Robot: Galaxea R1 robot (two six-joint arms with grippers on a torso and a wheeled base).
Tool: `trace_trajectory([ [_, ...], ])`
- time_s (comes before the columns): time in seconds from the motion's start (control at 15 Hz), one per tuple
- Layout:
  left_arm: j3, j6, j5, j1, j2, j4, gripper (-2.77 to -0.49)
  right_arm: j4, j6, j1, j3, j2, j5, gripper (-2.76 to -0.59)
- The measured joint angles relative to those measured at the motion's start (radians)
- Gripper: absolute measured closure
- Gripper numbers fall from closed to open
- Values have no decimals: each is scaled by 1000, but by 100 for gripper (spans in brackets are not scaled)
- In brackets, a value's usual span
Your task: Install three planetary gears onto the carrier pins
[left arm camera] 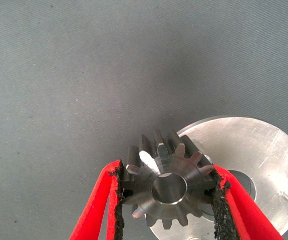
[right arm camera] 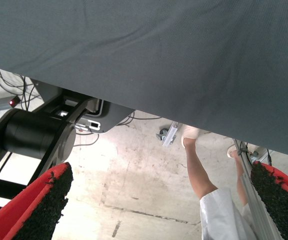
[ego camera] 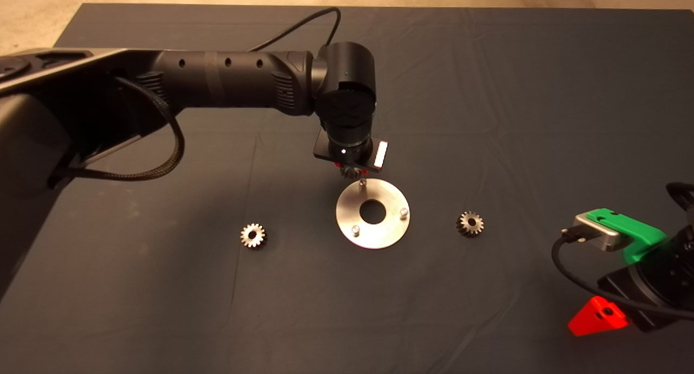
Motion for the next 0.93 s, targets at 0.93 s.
trace_trajectory([
  [0.93, 0, -14, -7, 0, 5, 0, -91, 0, 0, 0, 0, 0, 0, -265],
])
